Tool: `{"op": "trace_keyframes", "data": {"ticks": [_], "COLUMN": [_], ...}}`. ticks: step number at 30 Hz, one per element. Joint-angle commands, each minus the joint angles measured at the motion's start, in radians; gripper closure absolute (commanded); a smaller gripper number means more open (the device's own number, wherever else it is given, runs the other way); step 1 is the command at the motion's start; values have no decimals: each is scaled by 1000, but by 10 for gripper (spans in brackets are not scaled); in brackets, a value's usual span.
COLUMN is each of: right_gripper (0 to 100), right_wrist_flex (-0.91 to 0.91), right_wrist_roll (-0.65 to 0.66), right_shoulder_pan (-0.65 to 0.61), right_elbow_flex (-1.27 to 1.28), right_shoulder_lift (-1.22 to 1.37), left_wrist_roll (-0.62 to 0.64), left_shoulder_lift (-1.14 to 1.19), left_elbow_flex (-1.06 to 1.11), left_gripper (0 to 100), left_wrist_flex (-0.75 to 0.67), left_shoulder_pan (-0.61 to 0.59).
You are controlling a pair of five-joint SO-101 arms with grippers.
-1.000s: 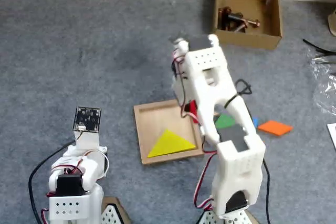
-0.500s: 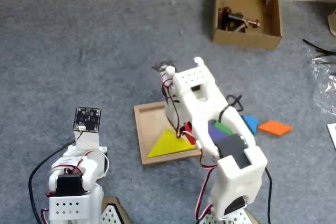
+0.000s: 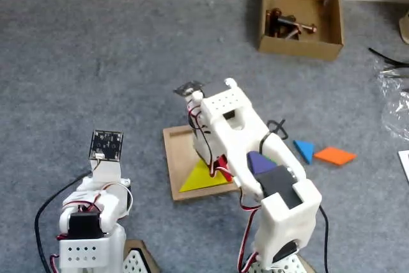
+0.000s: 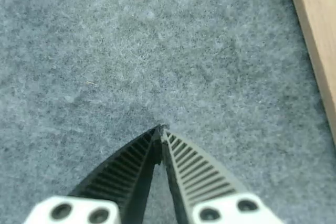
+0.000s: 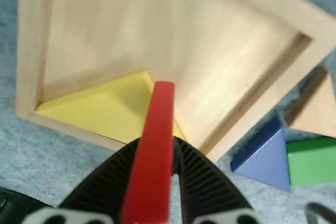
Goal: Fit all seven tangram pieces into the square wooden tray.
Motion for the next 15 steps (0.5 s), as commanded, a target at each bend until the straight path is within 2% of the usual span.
{"op": "trace_keyframes", "data": {"ticks": [1, 15], "right_gripper": [991, 989], "right_wrist_flex": [-12, -15], "right_wrist_roll": [3, 3], "right_shoulder_pan": [-13, -12], "right_elbow_flex": [-7, 2], "right_shoulder_lift": [-58, -54], "left_wrist_roll": [5, 5], "left_shoulder_lift": [2, 2], "left_elbow_flex": [21, 21], "left_gripper": [994, 994], "left_wrist_flex": [5, 5], "left_shoulder_pan": [-10, -10]}}
